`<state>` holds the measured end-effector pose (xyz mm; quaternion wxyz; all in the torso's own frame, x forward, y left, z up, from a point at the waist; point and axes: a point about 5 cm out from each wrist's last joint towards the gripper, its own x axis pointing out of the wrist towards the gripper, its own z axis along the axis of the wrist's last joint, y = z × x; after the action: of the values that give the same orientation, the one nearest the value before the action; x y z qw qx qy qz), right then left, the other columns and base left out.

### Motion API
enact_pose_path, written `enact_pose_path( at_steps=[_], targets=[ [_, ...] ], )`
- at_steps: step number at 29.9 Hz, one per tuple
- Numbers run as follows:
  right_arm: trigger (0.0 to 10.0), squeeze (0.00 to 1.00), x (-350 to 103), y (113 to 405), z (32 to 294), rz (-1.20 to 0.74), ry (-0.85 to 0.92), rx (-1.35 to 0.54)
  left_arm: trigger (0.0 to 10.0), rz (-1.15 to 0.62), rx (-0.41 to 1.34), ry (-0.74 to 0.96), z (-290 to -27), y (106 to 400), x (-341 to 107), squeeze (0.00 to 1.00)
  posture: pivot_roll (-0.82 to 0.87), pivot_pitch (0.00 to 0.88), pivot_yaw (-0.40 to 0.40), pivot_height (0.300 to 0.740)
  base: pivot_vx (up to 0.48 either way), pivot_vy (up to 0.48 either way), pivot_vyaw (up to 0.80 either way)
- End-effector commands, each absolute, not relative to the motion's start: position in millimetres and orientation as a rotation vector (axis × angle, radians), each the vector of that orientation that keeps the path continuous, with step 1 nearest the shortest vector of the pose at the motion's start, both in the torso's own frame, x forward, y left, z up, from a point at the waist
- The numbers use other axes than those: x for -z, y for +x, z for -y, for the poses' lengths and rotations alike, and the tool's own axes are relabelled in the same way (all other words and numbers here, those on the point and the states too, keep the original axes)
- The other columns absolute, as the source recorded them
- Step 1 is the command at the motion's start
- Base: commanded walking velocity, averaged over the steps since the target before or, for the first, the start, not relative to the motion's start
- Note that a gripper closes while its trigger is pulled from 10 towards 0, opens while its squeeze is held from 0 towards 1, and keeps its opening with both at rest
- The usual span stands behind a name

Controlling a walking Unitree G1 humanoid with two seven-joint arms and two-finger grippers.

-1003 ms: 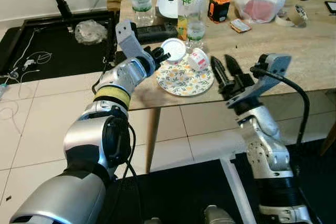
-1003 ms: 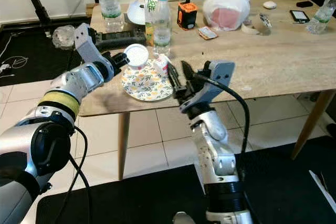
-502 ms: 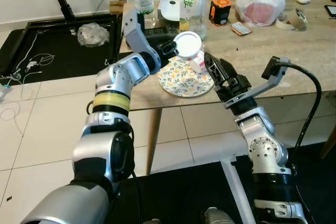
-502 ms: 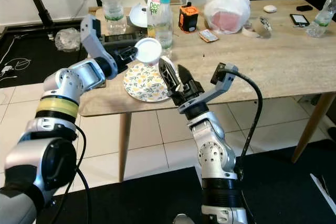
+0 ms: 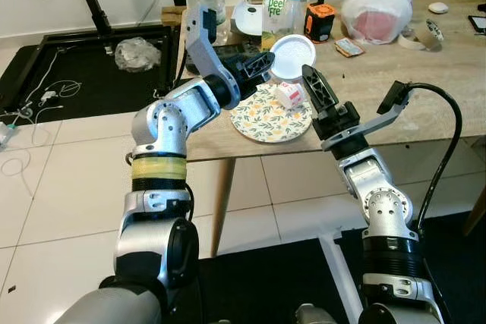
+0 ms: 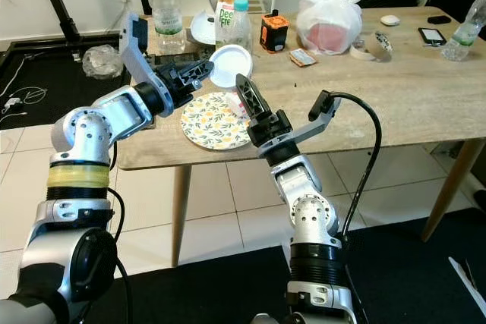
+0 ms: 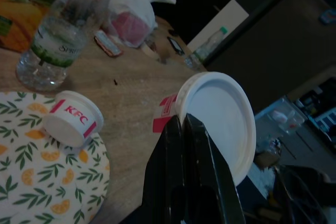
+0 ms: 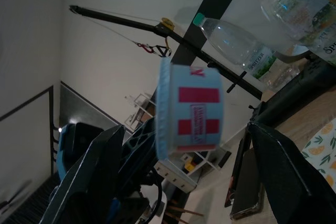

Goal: Restocking fridge

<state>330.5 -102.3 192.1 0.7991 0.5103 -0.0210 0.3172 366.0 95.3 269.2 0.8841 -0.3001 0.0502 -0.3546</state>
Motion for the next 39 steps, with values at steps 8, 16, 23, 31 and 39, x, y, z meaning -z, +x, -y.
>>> enact_pose_path(
  at_steps=[8,16,23,31,39],
  targets=[
    [10.0,0.00,-192,327,103,0.027,1.100,-0.717,10.0,-0.103,0.825,-0.622,-82,348,-272,0.00,0.00,0.038,-0.013,0.740,0.000,0.000,0.00],
    [10.0,0.00,-201,322,91,0.032,1.100,-0.834,10.0,-0.117,0.826,-0.620,-80,345,-269,0.00,0.01,0.038,-0.014,0.740,0.000,0.000,0.00],
    [8.0,0.00,-201,322,91,0.037,1.086,-0.830,10.0,-0.140,0.800,-0.619,-80,346,-265,0.00,0.01,0.041,-0.014,0.740,0.000,0.000,0.00],
    [4.3,0.00,-198,324,96,0.039,1.067,-0.776,10.0,-0.148,0.789,-0.618,-81,346,-264,0.00,0.01,0.045,-0.012,0.740,0.000,0.000,0.00],
    [10.0,0.00,-196,327,96,0.030,1.047,-0.746,10.0,-0.147,0.785,-0.609,-80,346,-264,0.00,0.01,0.048,-0.010,0.740,0.000,0.000,0.00]
  ],
)
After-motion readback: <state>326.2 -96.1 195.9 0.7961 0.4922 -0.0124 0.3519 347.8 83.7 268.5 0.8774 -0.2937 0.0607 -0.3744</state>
